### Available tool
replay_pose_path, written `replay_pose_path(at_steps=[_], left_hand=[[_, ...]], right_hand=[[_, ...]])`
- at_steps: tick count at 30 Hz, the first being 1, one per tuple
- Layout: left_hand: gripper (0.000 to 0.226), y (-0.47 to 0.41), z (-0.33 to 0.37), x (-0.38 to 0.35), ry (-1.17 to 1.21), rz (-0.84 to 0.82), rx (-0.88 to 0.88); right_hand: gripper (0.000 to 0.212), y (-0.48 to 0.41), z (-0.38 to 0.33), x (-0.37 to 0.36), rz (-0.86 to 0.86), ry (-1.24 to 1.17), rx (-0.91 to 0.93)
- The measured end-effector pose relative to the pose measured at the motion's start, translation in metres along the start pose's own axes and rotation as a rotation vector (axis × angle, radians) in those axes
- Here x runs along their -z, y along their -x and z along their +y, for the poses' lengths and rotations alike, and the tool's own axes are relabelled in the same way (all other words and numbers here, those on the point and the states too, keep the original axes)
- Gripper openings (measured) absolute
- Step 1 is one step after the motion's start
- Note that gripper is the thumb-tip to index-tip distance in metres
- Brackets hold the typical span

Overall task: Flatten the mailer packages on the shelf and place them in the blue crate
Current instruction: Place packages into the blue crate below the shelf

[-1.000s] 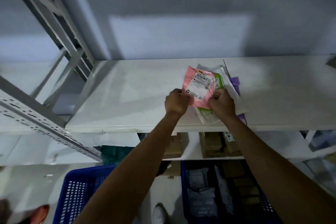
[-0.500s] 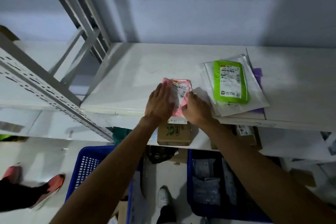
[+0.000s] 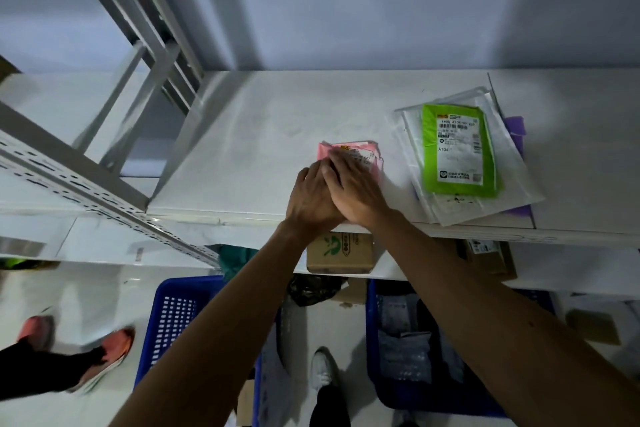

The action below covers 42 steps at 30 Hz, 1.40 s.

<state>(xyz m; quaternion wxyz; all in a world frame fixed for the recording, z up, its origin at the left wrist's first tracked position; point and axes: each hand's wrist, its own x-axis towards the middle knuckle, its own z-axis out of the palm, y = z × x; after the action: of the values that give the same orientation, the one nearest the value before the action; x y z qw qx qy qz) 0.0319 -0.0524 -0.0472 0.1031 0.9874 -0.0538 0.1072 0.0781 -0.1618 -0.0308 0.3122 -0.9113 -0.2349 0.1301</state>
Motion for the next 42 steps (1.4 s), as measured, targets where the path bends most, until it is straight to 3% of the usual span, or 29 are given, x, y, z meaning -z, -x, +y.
replay_pose_path(at_steps=[3,9,15,24,33,42], left_hand=[[0.092,-0.006,0.001,0.001,0.029,0.036,0.021],[0.085,-0.003,-0.012,-0.019,0.02,-0.034,-0.064],[0.078,-0.004,-0.017,-0.023,-0.071,0.012,-0.08],[0.071,-0.003,-0.019,-0.024,-0.027,-0.018,0.015],[0.068,-0.003,-0.017,-0.024,0.019,0.032,0.037],[0.07,-0.009,-0.013,-0.014,-0.041,-0.058,0.08]], right_hand=[[0.059,-0.004,0.009,0.001,0.057,0.007,0.004],[0.063,-0.006,0.016,-0.011,0.158,0.209,0.061],[0.071,-0.012,0.026,-0.011,0.218,0.285,0.109],[0.054,-0.01,0.042,-0.012,0.34,0.37,0.177],[0.063,-0.013,0.044,-0.014,0.29,0.411,0.066],[0.069,-0.016,0.044,-0.014,0.262,0.421,0.041]])
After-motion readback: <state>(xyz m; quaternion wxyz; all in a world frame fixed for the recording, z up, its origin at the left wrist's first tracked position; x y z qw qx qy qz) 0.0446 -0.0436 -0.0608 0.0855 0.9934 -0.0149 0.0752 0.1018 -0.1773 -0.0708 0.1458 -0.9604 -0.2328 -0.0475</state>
